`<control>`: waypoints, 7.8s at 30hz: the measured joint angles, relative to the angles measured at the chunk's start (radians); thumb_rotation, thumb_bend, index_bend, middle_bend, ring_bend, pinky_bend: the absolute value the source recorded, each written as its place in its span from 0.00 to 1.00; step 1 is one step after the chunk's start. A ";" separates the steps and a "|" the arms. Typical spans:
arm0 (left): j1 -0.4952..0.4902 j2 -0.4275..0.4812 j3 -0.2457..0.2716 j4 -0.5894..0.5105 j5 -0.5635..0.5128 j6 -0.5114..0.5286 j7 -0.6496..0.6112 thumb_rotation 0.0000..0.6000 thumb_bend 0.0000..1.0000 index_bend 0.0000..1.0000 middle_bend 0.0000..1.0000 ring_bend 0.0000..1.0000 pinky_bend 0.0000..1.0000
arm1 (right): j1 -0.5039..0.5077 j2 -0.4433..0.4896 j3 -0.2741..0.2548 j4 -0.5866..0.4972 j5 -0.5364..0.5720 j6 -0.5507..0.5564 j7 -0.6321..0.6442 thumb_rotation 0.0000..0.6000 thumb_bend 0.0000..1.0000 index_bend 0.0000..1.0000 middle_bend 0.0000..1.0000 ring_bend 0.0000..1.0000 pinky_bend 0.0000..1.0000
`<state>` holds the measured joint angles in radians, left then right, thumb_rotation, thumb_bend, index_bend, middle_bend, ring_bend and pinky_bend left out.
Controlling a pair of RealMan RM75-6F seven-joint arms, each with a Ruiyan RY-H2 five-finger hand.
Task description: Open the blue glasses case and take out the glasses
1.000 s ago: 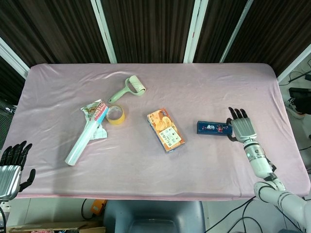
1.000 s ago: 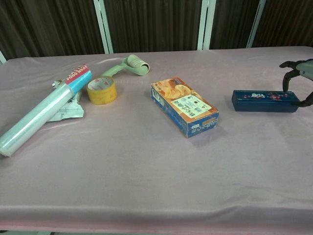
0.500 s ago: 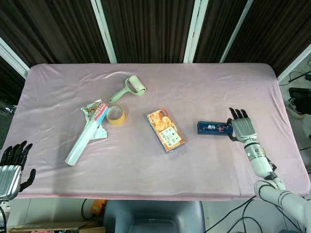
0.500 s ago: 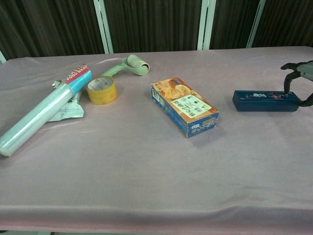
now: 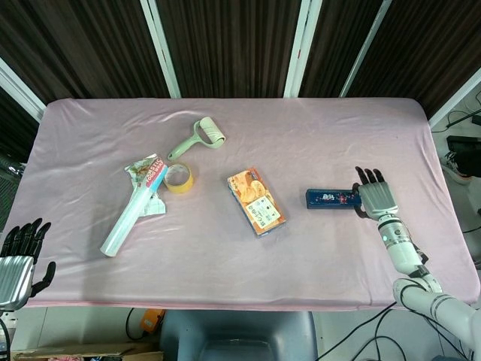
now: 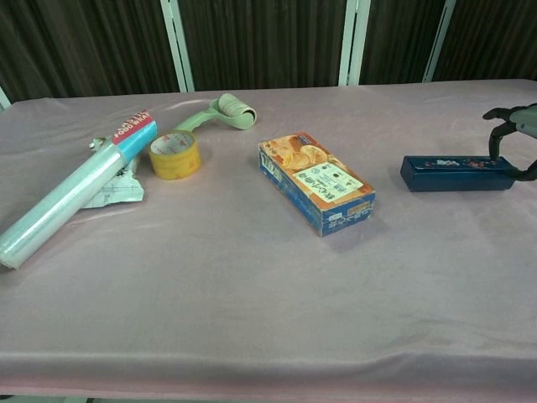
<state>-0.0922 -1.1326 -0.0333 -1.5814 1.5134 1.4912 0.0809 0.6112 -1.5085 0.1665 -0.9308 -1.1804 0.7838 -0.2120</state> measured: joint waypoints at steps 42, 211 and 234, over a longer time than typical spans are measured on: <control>-0.009 0.001 -0.010 -0.003 -0.031 -0.022 0.004 1.00 0.42 0.00 0.00 0.00 0.02 | 0.203 -0.117 0.146 0.287 0.275 -0.141 -0.186 1.00 0.45 0.37 0.05 0.00 0.00; 0.002 -0.003 -0.002 -0.017 -0.018 -0.007 0.030 1.00 0.42 0.00 0.00 0.00 0.04 | -0.063 0.148 -0.137 -0.227 -0.153 0.079 -0.009 1.00 0.55 0.63 0.03 0.00 0.00; 0.001 -0.003 -0.002 -0.016 -0.017 -0.008 0.023 1.00 0.42 0.00 0.00 0.00 0.04 | -0.014 -0.003 -0.042 -0.178 -0.152 0.209 -0.129 1.00 0.55 0.66 0.08 0.00 0.00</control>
<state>-0.0911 -1.1353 -0.0353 -1.5975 1.4959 1.4833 0.1042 0.5972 -1.5112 0.1247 -1.1087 -1.3325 0.9931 -0.3409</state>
